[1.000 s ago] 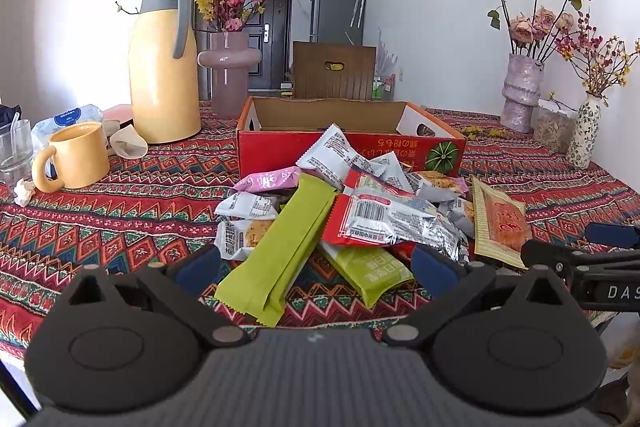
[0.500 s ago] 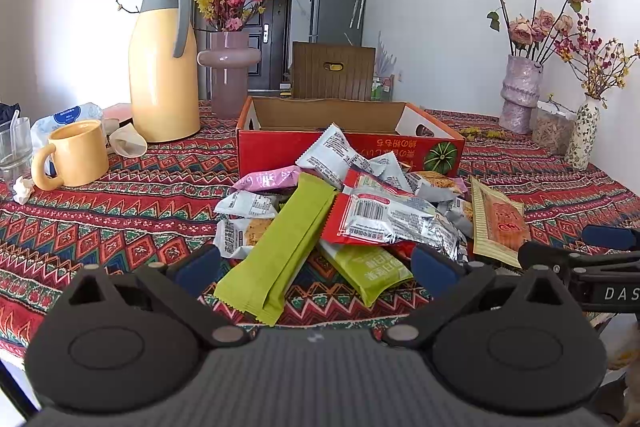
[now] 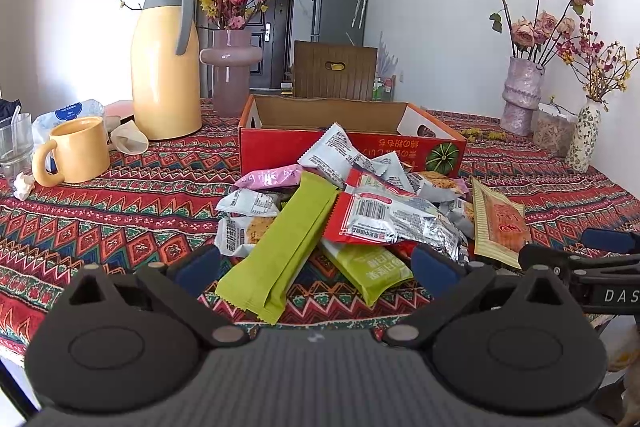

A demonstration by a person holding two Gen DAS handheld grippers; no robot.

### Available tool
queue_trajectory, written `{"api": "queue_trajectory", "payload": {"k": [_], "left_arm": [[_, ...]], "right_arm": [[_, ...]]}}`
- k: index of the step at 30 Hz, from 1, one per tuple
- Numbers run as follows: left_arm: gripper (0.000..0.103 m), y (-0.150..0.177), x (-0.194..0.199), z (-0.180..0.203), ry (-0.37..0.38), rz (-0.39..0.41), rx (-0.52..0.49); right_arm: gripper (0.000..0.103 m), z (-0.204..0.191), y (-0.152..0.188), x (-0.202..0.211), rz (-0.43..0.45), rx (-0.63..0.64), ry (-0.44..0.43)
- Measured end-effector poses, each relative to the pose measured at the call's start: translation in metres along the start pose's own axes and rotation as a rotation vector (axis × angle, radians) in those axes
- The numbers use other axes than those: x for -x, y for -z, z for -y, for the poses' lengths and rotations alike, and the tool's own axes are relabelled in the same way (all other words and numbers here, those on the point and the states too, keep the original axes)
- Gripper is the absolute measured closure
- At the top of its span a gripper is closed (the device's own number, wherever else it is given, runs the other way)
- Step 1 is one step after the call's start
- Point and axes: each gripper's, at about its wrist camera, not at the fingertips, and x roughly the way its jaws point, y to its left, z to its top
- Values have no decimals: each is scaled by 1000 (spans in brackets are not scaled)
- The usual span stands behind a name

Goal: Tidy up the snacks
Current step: 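Grasp the orange bread bag with the right gripper while the left grasps the lime-green bar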

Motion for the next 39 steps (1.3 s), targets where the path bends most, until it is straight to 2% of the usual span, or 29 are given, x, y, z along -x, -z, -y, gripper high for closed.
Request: {"api": "queue_trajectory", "payload": {"k": [17,26,30,39], "left_arm": [[0,1,-4,-2,22,-1,8],[0,-5,-25,-8,6,-12,-10],[0,-8,-37,-12,-11,-23,-5],[0,-10,-54,-25,-38,-50,15]], "right_arm": [[0,1,3,-3,-10,-4,4],[0,21,-7,-18,-25,4,46],[0,35,-20,-38,-49,-37,66],[0,42,-41,-112,-198,-136,97]]}}
